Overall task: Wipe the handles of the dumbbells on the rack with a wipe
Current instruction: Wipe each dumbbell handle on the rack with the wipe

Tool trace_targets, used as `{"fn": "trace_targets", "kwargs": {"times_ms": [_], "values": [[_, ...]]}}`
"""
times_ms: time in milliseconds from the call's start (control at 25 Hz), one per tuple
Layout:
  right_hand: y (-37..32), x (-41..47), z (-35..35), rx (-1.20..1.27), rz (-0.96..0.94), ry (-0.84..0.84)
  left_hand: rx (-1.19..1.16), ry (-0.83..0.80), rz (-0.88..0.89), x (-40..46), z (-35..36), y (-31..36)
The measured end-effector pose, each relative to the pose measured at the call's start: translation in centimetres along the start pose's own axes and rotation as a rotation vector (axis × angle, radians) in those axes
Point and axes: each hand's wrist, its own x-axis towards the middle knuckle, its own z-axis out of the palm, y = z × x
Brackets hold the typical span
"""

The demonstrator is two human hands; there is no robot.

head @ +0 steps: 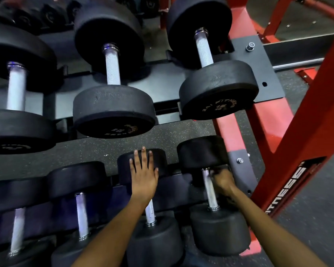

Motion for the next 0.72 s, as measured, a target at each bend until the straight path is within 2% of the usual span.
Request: {"fn": "trace_targets", "kwargs": {"times_ms": [40,120,200,240,280,400,440,520,640,680,720], "values": [[-0.7,0.3,0.1,0.055,0.021,0.106,0.004,0.005,0.001,-0.1,0.0,0.0],[0.6,-1.0,1.2,0.002,0.014,0.090,0.001,0.021,0.005,-0.1,0.0,0.1],[3.5,-3.7,2.7,-0.254,-0.054,-0.115,-0.010,0.040,0.000,-0.1,0.2,-0.1],[4.4,-4.4,3.1,-0.293,-0.049,-0.165,-0.009,0.045,-0.001,-0.1,0.3,-0.1],[4.0,-4.2,2.9,-0.262,-0.034,-0.133,-0.001,0.051,0.008,0.0,0.3,-0.1],[0.0,-1.6,1.4,0.129,-0.080,0.171,0.007,0.060,0.017,0.2,0.2,0.0],[-0.6,-1.3,1.3,0.225,-0.092,0.218,0.007,0.059,0.020,0.2,0.1,0.1],[0.5,-2.9,1.5,0.083,-0.157,0.144,0.006,0.070,0.029,0.0,0.3,0.0],[3.6,-6.4,2.8,-0.348,-0.268,-0.148,-0.033,0.078,0.011,0.0,0.5,-0.1],[3.1,-5.8,2.5,-0.335,-0.279,-0.161,-0.046,0.073,0.008,0.1,0.5,-0.1],[1.6,-5.2,1.7,-0.254,-0.317,-0.095,-0.053,0.067,0.008,0.2,0.5,0.0]]}}
